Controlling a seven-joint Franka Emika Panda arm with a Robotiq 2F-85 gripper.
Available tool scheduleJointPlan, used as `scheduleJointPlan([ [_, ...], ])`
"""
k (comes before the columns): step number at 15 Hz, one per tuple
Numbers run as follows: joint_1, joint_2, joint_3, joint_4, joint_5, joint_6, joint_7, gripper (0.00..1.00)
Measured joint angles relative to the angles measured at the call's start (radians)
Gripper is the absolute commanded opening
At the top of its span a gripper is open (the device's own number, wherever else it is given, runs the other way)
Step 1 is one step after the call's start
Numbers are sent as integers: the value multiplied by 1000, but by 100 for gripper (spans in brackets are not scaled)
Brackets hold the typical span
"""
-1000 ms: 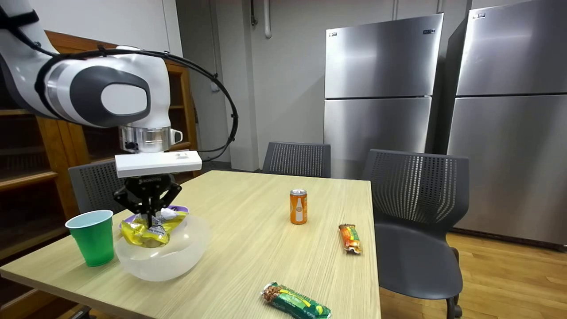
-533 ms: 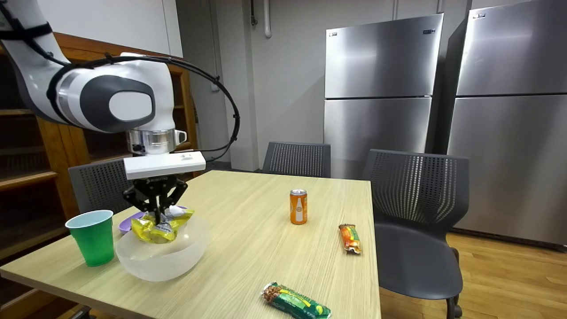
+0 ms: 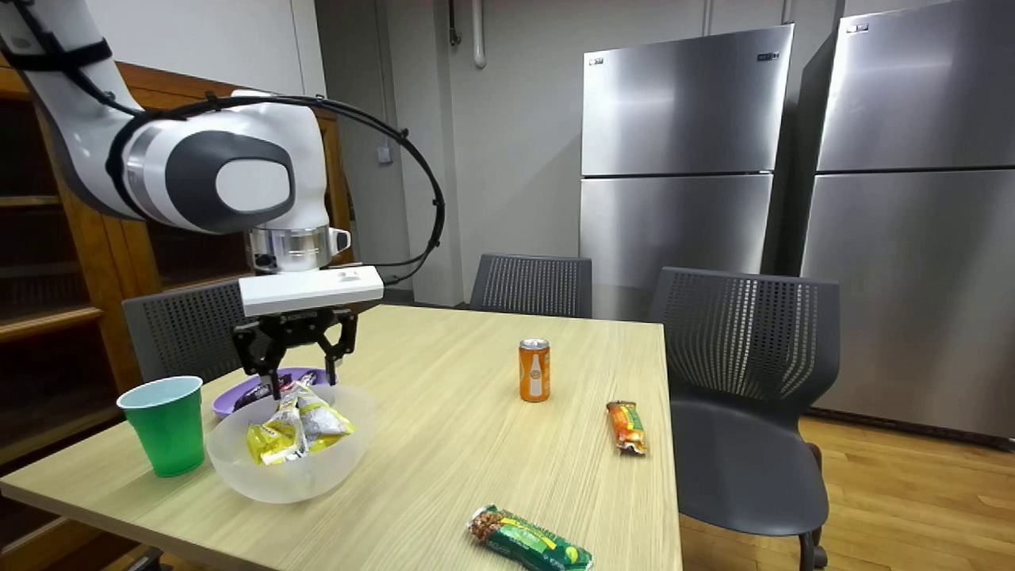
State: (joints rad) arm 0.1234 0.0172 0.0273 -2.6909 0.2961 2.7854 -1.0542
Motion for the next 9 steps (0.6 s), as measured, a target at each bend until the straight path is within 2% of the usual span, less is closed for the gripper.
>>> scheduleJointPlan([
  [4,-49,-40,-19,2,-49,-2,58,100],
  [9,-105,-80,-81,23,-95,-6,104,100],
])
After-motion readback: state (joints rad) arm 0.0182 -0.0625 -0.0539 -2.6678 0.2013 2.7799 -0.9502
